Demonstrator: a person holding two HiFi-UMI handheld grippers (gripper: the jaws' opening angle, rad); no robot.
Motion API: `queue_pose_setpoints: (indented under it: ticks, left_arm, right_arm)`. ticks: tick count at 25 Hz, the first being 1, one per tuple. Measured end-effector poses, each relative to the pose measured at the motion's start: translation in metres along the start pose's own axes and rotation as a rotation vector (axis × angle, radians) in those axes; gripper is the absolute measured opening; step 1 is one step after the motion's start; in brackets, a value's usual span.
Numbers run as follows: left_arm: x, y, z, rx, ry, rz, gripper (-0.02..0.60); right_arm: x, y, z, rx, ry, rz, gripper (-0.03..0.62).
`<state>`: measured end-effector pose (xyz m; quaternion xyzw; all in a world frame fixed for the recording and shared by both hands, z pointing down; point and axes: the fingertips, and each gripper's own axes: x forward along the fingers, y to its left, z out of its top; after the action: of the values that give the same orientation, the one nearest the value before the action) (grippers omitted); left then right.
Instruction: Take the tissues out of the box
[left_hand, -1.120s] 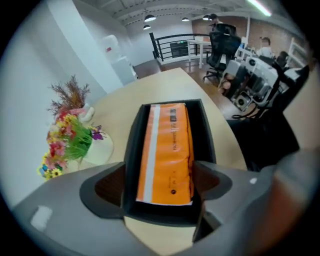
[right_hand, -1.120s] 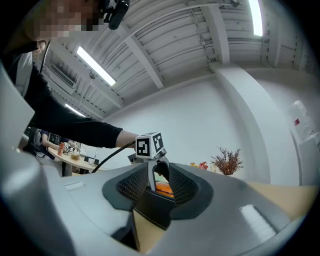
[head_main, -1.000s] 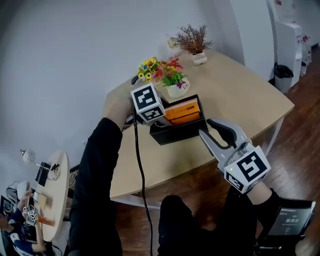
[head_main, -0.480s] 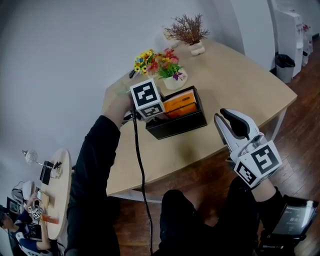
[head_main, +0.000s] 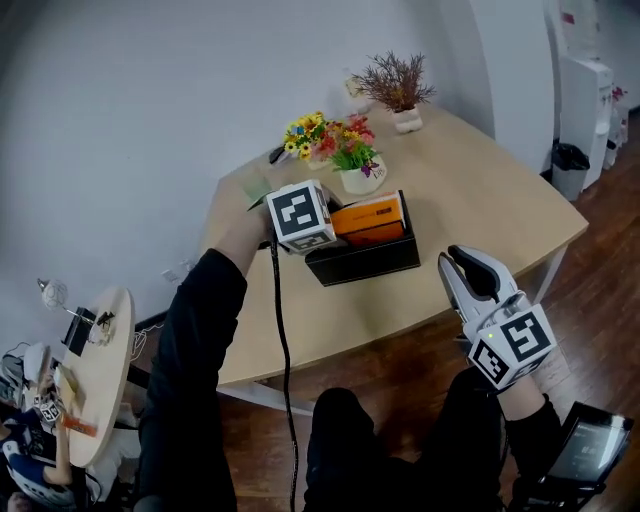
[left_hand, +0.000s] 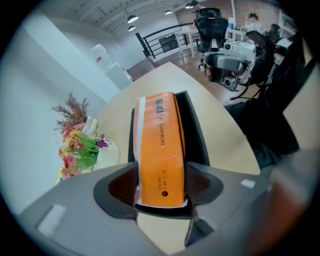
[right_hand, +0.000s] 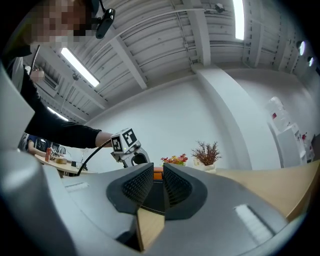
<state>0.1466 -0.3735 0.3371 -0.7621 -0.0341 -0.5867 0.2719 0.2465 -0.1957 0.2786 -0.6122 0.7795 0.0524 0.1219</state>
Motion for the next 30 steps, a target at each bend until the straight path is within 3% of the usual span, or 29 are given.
queue_pose_setpoints:
  ticks: [3,7,10,13,16,19,21,25,30]
  left_arm:
    - [-0.036,0.008,0.003,-0.009,-0.086,0.097,0.25]
    - [-0.097,0.006,0.003,-0.059,-0.263,0.206,0.252]
    - [-0.138,-0.011,-0.006,-0.098,-0.397,0.283,0.255]
    - [-0.173,-0.038,-0.022,-0.103,-0.496,0.405,0.256]
    - [-0.199,-0.081,-0.042,-0.136,-0.546,0.569,0.256]
    - [-0.204,-0.122,-0.073,-0.197,-0.488,0.697,0.258]
    - [-0.19,-0.14,-0.104,-0.221,-0.377,0.694,0.258]
    - [-0.147,-0.161,-0.159,-0.23,-0.169,0.537,0.258]
    - [-0.11,-0.17,-0.188,-0.232,-0.05,0.346,0.258]
  right_arm:
    - [-0.003,-0.006,0.012,-0.026,-0.001,-0.024,0.057]
    - [0.003,-0.001,0.032,-0.062,-0.017,-0.022,0.054]
    - [0.013,0.022,0.045,-0.091,-0.033,0.023,0.054]
    - [0.027,0.057,0.059,-0.126,-0.055,0.102,0.055]
    - [0.036,0.1,0.072,-0.154,-0.089,0.21,0.055]
    - [0.04,0.138,0.076,-0.194,-0.114,0.295,0.058]
    - [0.047,0.157,0.067,-0.214,-0.108,0.323,0.058]
    - [0.067,0.178,0.037,-0.161,-0.057,0.366,0.058]
    - [0.092,0.209,0.01,-0.109,-0.001,0.428,0.058]
